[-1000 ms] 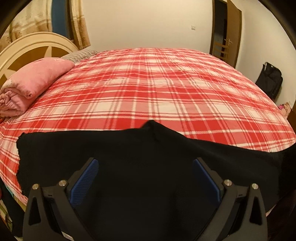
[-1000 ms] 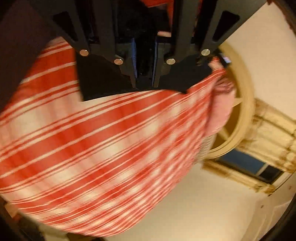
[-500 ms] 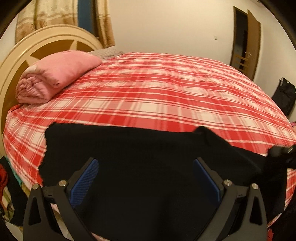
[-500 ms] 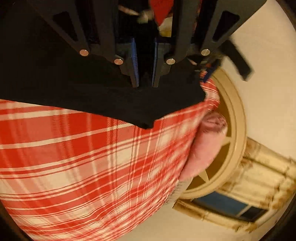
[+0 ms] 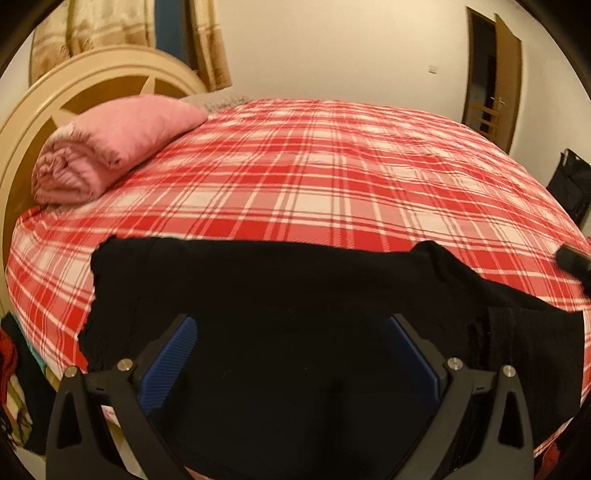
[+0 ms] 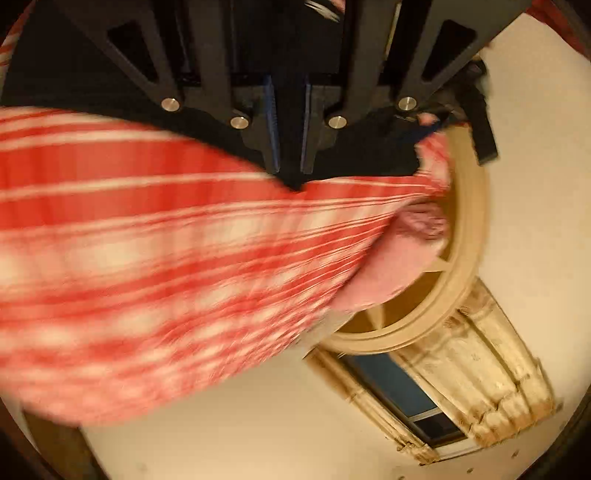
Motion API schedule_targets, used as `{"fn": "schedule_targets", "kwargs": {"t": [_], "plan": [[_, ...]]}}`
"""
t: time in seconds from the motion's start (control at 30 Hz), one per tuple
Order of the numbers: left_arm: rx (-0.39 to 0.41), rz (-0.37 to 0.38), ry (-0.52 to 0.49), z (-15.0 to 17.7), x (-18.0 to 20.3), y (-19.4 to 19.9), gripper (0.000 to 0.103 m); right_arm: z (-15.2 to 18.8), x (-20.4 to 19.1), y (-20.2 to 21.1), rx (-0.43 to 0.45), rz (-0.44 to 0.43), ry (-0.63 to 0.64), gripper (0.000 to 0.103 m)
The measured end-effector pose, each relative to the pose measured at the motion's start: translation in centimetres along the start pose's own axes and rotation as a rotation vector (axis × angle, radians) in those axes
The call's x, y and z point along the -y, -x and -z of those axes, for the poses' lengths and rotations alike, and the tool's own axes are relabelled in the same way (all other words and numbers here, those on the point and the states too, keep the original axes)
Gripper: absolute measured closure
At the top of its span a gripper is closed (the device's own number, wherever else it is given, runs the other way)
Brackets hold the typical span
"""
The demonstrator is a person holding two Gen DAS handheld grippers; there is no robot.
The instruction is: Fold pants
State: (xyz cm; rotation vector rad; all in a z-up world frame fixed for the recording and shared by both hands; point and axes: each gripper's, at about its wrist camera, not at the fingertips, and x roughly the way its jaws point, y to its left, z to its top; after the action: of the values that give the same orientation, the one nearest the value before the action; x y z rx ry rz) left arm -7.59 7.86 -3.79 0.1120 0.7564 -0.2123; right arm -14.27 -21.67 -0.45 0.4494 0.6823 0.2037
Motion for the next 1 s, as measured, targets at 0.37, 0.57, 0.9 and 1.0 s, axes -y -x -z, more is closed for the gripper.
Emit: {"fn": "schedule_targets", "kwargs": {"t": [0.37,0.57,0.9,1.0], "plan": [[0.006,0.141,-0.12,-0.3,6.8,0.4,0.0,6.3,10.6,8.7,0.088,0.385,-0.174,0.091],[-0.017,0.197,-0.182,0.8,11.0,0.5,0.0,6.4,10.5,3.8,0.045,0.415,-0.116,0.091],[-0.131,0.3,-0.131,3.5,11.0,-0.6,0.0,6.6,8.3,3.9,0.109,0.467,-0.024,0.082],[-0.179,0.403,-0.044,4.2,10.4,-1.0,0.0,6.2,6.8,4.3,0.14,0.445,0.016,0.082]]}}
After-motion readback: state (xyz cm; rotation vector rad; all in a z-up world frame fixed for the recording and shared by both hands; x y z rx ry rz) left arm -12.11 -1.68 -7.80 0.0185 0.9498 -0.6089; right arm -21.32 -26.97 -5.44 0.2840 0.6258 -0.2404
